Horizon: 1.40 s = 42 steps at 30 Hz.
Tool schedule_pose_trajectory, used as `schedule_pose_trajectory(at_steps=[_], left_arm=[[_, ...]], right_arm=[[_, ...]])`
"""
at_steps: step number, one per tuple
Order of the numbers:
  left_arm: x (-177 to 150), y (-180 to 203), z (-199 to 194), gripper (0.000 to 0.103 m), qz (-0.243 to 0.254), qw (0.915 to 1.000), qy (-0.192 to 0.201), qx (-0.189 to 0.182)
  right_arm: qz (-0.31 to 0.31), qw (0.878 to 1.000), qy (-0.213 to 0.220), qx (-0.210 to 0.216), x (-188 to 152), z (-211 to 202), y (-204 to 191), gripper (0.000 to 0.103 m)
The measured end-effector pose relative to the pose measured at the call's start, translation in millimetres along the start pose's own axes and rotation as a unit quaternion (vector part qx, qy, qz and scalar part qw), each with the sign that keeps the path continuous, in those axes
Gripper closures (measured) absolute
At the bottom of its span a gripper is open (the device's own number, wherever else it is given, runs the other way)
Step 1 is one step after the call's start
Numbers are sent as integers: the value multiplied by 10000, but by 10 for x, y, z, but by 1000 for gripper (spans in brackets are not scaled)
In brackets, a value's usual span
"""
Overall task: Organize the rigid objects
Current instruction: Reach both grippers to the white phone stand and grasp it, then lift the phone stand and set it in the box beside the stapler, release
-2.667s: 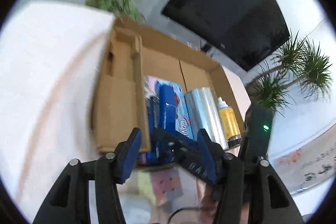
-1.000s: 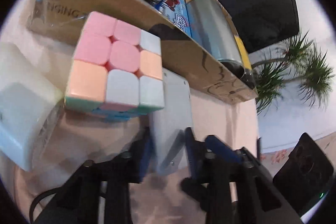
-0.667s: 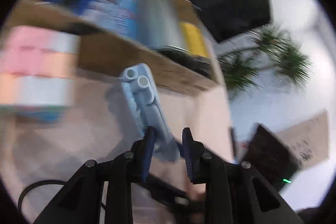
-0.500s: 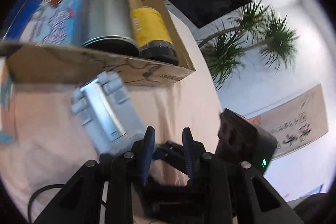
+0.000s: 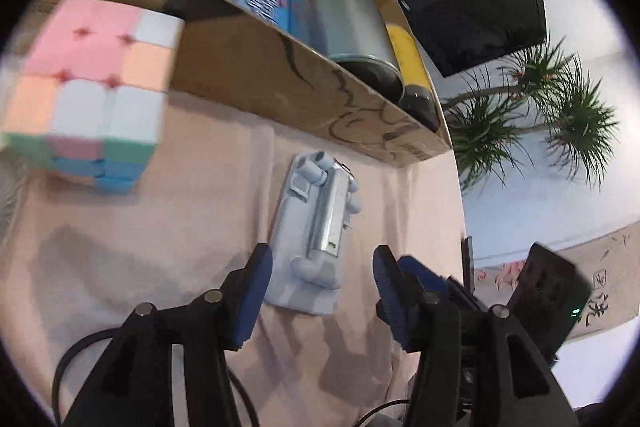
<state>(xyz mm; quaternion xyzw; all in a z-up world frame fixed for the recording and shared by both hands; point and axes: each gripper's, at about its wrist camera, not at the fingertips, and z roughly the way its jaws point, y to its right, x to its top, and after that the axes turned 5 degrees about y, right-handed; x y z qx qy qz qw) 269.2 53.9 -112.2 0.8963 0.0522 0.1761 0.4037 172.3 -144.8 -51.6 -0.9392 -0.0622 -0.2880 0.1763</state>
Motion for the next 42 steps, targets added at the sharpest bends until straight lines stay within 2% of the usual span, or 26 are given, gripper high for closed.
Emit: schedule_pose_trajectory(at_steps=[2, 6, 11, 15, 19, 20, 22, 24, 26, 27, 31, 34, 36, 38, 40, 42], left_arm=[[56, 6, 100, 48, 98, 9999, -56, -74], [85, -43, 254, 48, -217, 9987, -346, -317], [-96, 154, 431, 48, 74, 9933, -873, -750], [-80, 138, 394, 48, 9, 9961, -633, -611], [-38, 41, 303, 48, -121, 9979, -475, -426], [-33, 29, 299, 48, -112, 9980, -469, -400], [-34, 15, 294, 48, -129, 9984, -405, -378], [-34, 3, 244, 47, -52, 9992, -291, -251], [-30, -33, 199, 54, -32, 9995, -265, -152], [-37, -47, 192, 55, -47, 9996, -247, -151], [-82, -101, 162, 57, -56, 9995, -262, -187], [-65, -159, 184, 58, -330, 9983, -333, -336], [-70, -183, 177, 58, -349, 9982, -321, -372], [-74, -174, 166, 56, -337, 9983, -304, -353], [-80, -198, 143, 55, -381, 9982, -281, -373], [-85, -221, 124, 54, -393, 9980, -295, -400]], right_arm=[[-60, 10000, 28, 37, 77, 54, -93, 25], [-220, 9997, -90, 29, 74, 223, -330, 26], [-104, 9997, -47, -231, 35, 256, -272, 26], [-145, 9987, -68, -483, 72, 324, -132, 26], [-496, 9969, -128, -596, 19, 390, -175, 38], [-556, 9965, -115, -619, 15, 386, -200, 39], [-350, 9985, -132, -404, 21, 385, -180, 43], [227, 9995, -212, 8, 63, 344, -59, 59], [629, 9967, -333, 392, 83, 356, 35, 60], [619, 9967, -335, 395, 81, 351, 38, 60], [544, 9975, -343, 293, 86, 380, -25, 59], [241, 9992, -307, 27, 28, 395, -182, 56], [8, 9995, -284, -169, 31, 442, -294, 52], [-250, 9990, -140, -348, 25, 489, -373, 53], [-174, 9992, -111, -351, 44, 481, -345, 60], [86, 9997, -190, -146, 47, 473, -271, 59]])
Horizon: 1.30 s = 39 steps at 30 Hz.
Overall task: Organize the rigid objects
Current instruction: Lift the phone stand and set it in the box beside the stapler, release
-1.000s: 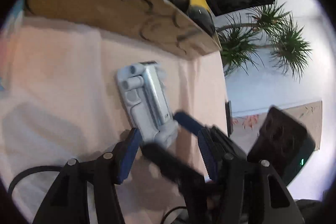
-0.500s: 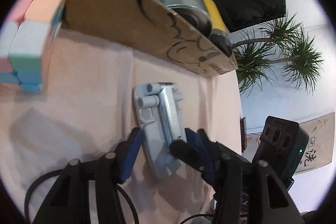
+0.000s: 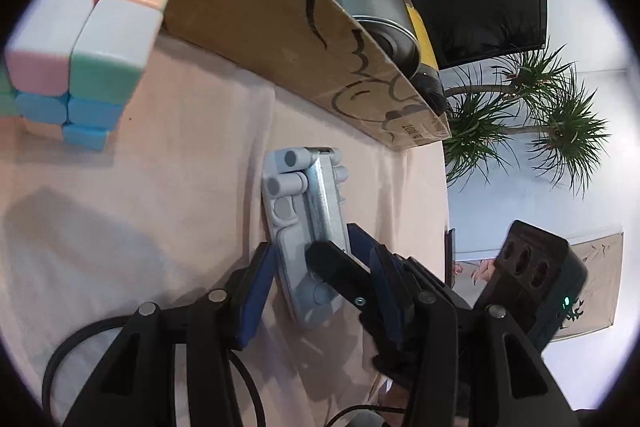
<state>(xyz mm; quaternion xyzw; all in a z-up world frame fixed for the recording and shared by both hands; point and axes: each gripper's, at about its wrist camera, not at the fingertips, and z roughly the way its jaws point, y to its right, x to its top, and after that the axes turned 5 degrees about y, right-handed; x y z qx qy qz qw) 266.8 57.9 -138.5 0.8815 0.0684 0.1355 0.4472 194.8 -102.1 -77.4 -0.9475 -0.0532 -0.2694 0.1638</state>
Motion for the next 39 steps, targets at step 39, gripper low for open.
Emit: schedule_pose_trajectory(at_steps=[39], left_arm=[[1241, 514, -801, 41, 883, 9852, 851, 1199]], right_arm=[[663, 9932, 473, 838, 1374, 435, -590, 58]])
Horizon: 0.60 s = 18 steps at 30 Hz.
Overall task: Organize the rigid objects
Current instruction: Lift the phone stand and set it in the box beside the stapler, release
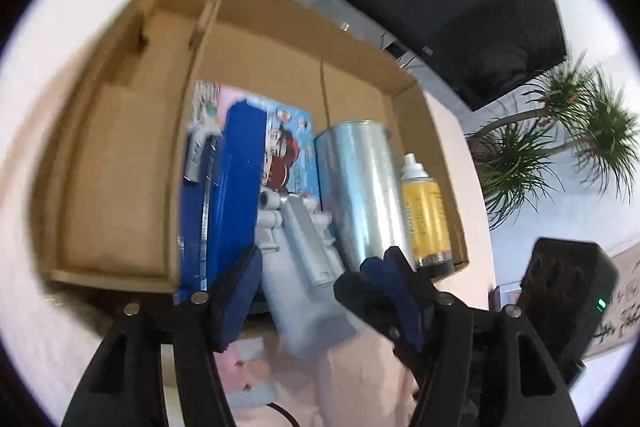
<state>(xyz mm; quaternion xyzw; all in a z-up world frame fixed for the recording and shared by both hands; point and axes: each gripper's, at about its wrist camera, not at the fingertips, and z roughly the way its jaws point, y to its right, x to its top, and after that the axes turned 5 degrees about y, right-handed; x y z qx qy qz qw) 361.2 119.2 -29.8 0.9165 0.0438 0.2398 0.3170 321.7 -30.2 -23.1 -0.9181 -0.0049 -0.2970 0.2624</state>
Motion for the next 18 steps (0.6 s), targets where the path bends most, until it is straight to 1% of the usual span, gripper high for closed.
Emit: schedule_pose_trajectory(at_steps=[1, 3, 4, 5, 6, 9, 11, 14, 15, 16, 18], left_arm=[[-18, 16, -103, 41, 65, 9999, 95, -18], [-64, 11, -293, 41, 196, 9992, 344, 63], [-108, -5, -393, 41, 247, 9985, 475, 140], [-147, -28, -487, 41, 273, 9977, 591, 177], [-178, -52, -574, 41, 263, 9970, 707, 197], [-306, -56, -859, 41, 374, 9921, 1131, 386], [-409, -9, -1124, 41, 629, 9843, 1507, 669], [-507, 81, -1471, 40, 912, 9727, 1845, 1074], [-510, 84, -1585, 38, 971, 9694, 1931, 1160], [-525, 122, -1725, 34, 1030, 9651, 2064, 1240], [-550, 145, -1908, 27, 1057, 9597, 2243, 1321]], right_arm=[[-101, 9999, 21, -32, -8, -30, -12, 58], [-358, 9993, 13, -113, -52, -49, -85, 58], [-507, 9986, -16, -117, -83, -57, -125, 60], [-627, 9979, -53, -124, -112, -45, -157, 61], [-779, 9968, -2, -203, -129, -39, -197, 62], [-1066, 9938, 58, -307, -120, 43, -292, 63], [-1143, 9925, 66, -425, -95, 92, -335, 64], [-1210, 9898, 116, -738, -59, 165, -405, 72], [-1216, 9885, 170, -883, -46, 189, -412, 76], [-1182, 9878, 188, -992, -28, 237, -399, 79], [-1107, 9880, 197, -1057, 8, 292, -382, 79]])
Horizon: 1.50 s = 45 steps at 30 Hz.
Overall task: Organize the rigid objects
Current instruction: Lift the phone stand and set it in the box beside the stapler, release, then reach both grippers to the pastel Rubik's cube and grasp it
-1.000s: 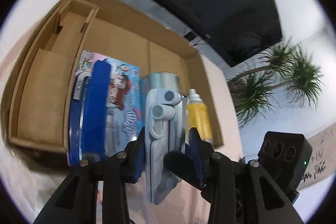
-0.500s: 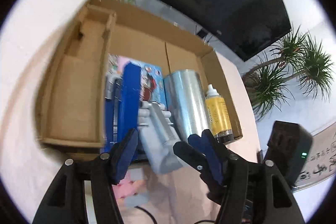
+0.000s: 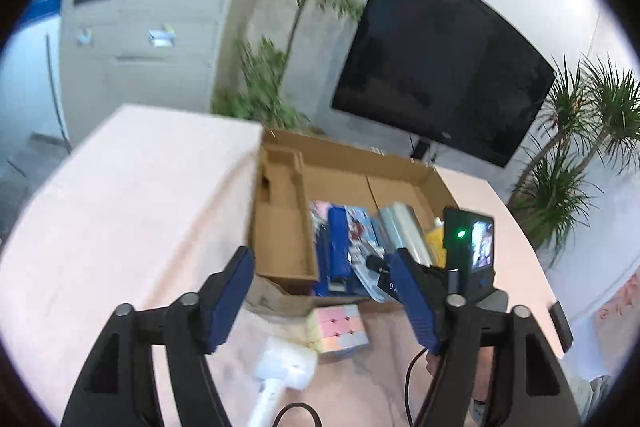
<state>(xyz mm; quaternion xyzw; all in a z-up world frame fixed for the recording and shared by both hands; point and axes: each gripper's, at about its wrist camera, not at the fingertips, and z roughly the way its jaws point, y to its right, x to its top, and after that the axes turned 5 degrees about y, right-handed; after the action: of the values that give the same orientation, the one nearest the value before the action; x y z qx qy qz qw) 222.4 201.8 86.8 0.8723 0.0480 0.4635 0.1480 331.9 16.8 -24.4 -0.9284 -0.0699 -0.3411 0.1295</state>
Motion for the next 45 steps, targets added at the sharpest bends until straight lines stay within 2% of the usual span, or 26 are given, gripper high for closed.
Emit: schedule_pose_trajectory(at_steps=[1, 4, 7, 11, 14, 20, 24, 26, 27, 28, 29, 30, 31, 32, 34, 36, 39, 41, 42, 45], left_arm=[[15, -8, -70, 23, -17, 10000, 67, 57], [-29, -96, -173, 23, -3, 9996, 98, 252], [-136, -125, -104, 23, -34, 9997, -10, 259], [-282, -185, 8, 23, -227, 9996, -159, 41], [-386, -237, 124, 23, -418, 9988, -253, -56], [-573, -358, 357, 23, -668, 9965, -498, -69], [-627, -431, 426, 23, -701, 9959, -566, -113], [-633, -468, 443, 23, -641, 9964, -540, -109], [-632, -481, 452, 23, -603, 9967, -533, -71], [-639, -498, 456, 23, -524, 9973, -513, 14], [-655, -520, 457, 23, -459, 9976, -511, 110], [-671, -546, 463, 23, -412, 9977, -522, 163], [-712, -588, 465, 23, -366, 9975, -572, 193], [-756, -628, 468, 23, -342, 9969, -661, 239], [-845, -725, 479, 23, -315, 9951, -903, 258], [-932, -785, 509, 23, -289, 9928, -1153, 119], [-1078, -826, 676, 23, -449, 9846, -1684, -125], [-1122, -831, 756, 24, -770, 9796, -1843, -244], [-1132, -815, 759, 24, -864, 9786, -1847, -270], [-1000, -634, 711, 24, -794, 9844, -1462, -573]], right_arm=[[15, 10000, -1, -51, 8, 15, -8, 79], [-29, 10000, -28, 7, -6, -16, -27, 79], [-218, 9996, -166, 1, -11, -31, -69, 80], [-375, 9986, -349, -92, 89, 82, -92, 83], [-207, 9985, -483, -130, 208, 228, -35, 83], [23, 9972, -345, -670, 201, 377, 34, 84], [63, 9975, -299, -640, 158, 370, -12, 82], [201, 9981, -308, -486, 160, 344, 26, 80], [306, 9985, -343, -286, 158, 292, 52, 74], [379, 9987, -317, -98, 145, 212, 62, 55], [413, 9989, -214, 70, 123, 97, 70, 42], [379, 9990, 19, 232, 78, -79, 71, 17], [284, 9985, 281, 371, 3, -278, 69, 5], [152, 9976, 473, 488, -85, -439, 59, 0], [-324, 9951, 561, 746, -367, -675, -8, 0], [-736, 9930, 316, 864, -678, -719, -117, 0], [-775, 9885, -30, 1298, -956, -588, -271, 2], [-635, 9882, -169, 1387, -1005, -443, -349, 4], [-601, 9881, -176, 1402, -1015, -392, -367, 5], [-820, 9867, -165, 1395, -1033, -239, -412, 17]])
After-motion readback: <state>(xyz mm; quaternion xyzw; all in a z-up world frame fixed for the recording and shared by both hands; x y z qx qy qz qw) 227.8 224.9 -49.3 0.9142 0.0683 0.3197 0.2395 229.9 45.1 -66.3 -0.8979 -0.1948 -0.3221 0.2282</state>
